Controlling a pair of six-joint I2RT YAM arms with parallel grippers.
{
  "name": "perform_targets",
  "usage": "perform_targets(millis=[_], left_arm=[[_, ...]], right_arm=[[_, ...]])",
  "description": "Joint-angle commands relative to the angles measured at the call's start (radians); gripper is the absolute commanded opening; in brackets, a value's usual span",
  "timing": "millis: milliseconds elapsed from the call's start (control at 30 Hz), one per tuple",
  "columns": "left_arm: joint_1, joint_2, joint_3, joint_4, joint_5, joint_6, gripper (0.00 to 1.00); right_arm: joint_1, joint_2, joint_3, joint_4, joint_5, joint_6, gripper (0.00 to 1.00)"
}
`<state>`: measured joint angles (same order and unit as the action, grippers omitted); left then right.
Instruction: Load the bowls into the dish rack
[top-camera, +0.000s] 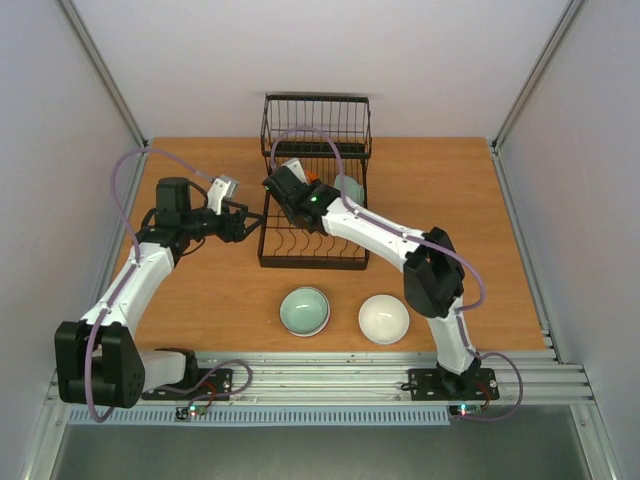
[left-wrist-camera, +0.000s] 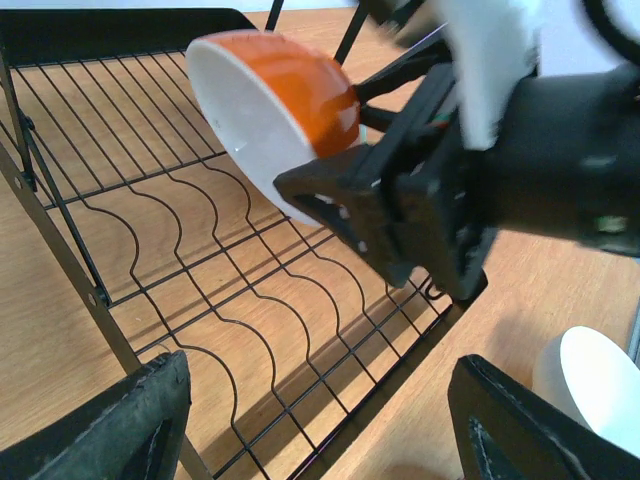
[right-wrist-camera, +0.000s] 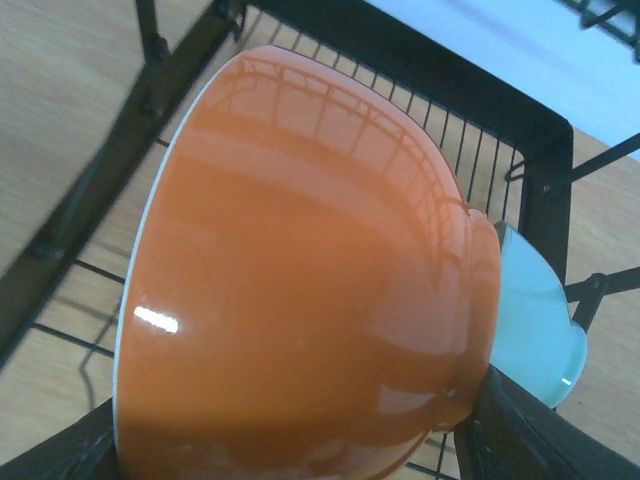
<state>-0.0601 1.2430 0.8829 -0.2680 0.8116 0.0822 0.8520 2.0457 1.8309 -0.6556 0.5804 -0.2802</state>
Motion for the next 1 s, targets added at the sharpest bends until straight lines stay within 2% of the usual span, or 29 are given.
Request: perform_targets(millis=[0,600,967], left_arm=[[0.006,-0.004,-0.007,0.052,0.017,-0.002,0.71],[0.011,0.016,-0.005,0.053,0.042,0.001,0.70],[0.014,0.021,-0.005,0.052,0.052,0.001,0.70]], right_arm=[[-0.004,0.080,0.077,-0.088,0.116,-0.027,0.01],[-0.018,0.303,0.280,-0.257,0.274,0.001,0.01],[-0.050,0.363,0.325,-0.296,0.249,0.035,0.01]])
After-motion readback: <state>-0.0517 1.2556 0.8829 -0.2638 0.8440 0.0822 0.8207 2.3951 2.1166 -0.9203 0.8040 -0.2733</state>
